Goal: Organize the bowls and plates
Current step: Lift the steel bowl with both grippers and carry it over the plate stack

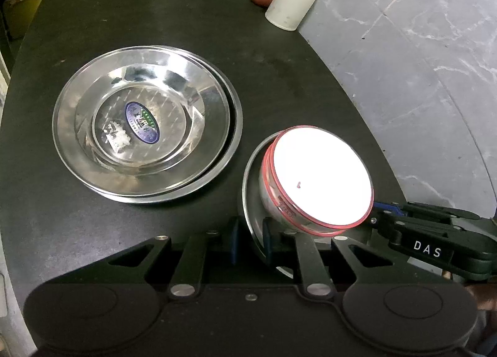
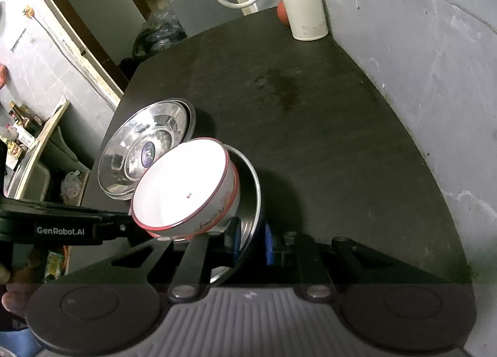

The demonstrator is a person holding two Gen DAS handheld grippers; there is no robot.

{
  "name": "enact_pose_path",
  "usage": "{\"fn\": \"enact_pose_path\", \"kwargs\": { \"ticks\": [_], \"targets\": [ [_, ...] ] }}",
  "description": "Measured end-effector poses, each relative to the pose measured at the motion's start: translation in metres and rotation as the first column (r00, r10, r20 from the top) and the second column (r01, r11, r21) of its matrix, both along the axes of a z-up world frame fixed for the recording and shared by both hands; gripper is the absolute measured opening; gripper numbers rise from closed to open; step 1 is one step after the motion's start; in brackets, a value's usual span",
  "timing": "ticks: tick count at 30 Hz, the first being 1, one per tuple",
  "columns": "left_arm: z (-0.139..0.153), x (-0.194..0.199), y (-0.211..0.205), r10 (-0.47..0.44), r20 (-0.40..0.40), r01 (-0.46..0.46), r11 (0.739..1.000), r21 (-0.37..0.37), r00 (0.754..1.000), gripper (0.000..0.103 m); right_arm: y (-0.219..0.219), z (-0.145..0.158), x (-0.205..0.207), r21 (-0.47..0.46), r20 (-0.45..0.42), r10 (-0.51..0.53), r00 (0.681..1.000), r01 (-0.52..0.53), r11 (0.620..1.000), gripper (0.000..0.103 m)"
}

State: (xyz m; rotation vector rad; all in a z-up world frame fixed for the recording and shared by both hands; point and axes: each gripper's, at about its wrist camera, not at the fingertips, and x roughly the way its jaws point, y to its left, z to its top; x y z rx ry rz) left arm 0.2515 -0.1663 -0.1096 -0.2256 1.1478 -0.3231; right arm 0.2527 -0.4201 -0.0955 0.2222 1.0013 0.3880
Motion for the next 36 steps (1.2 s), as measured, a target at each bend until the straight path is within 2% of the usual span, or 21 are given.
{"fn": "enact_pose_path", "kwargs": {
  "ticks": [21,36],
  "targets": [
    [0.015,-0.004,-0.004,-0.066,0.055,0.066,0.998,-0.004,0.996,0.016,-0.008,0.010,-0.014,0.012,0.036,-0.055,0.998,0.055,0.998,0.017],
    [0.035,0.013,0.006,-0.077,0.102,0.077,0.997,0.005,0.992,0.016,0.002,0.022,-0.003,0.039,0.072,-0.075,0.995,0.073,0.997,0.017]
  ]
}}
